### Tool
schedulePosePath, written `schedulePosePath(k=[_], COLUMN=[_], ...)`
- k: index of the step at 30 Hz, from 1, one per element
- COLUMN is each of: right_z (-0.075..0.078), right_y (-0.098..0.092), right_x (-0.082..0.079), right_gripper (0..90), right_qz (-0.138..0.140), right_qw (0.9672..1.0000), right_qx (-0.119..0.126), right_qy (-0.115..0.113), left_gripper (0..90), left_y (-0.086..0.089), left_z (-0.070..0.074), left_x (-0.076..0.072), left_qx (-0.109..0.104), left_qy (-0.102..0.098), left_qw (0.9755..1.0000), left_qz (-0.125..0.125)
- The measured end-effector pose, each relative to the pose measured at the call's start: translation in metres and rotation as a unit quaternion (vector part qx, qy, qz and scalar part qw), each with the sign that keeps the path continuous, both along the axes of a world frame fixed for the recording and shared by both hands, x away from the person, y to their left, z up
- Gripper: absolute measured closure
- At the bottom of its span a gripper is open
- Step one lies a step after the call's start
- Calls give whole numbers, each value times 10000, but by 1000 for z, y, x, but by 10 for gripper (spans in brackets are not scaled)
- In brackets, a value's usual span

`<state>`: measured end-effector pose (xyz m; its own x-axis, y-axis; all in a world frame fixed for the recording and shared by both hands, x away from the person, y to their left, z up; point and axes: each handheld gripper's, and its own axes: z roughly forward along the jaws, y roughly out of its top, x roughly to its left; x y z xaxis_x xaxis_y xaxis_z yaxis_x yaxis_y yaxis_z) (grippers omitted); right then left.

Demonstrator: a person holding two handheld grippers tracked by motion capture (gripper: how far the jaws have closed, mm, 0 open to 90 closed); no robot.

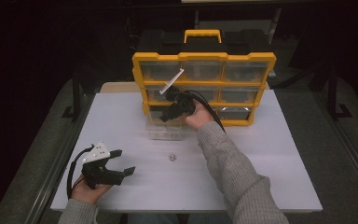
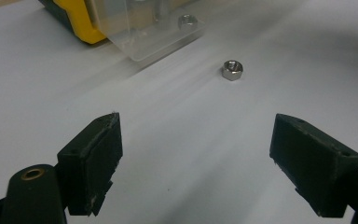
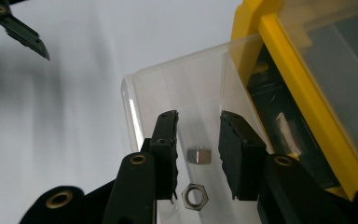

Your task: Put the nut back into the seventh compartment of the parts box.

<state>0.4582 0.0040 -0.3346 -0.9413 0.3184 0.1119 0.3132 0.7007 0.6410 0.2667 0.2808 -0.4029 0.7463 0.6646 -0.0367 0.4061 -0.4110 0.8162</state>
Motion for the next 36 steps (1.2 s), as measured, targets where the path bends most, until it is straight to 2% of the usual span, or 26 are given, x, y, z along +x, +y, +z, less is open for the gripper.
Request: schedulePosePath(k=[11,15,17,23,30,33,36], right_z=[15,22,26,34,30,27,23], right_y=[-8,-15,-19,-31,-38,-39,-41], right_x=[-15,-23,-28,-41,-55,-62,-68], right_gripper=[628,604,598,573,540,537,537], right_qz=[104,139,255,270,357,307,370], right_qw=[9999,9996,9992,9988,9982,9985,9977], right_qx=[80,234,304,395,482,440,556], right_qy=[15,91,27,-38,-96,-133,-148], left_gripper=[166,166,166,166,166,166,166], left_y=[0,0,0,-1,-1,-1,-1], left_z=[0,0,0,0,0,0,0], left_x=[0,0,0,0,0,0,0], left_qx=[-8,7,-6,15,40,32,-2], left_qy=[21,19,22,1,0,-3,25], left_qw=[10000,10000,10000,10000,10000,10000,10000], left_qz=[6,-5,6,-18,-32,-30,-9])
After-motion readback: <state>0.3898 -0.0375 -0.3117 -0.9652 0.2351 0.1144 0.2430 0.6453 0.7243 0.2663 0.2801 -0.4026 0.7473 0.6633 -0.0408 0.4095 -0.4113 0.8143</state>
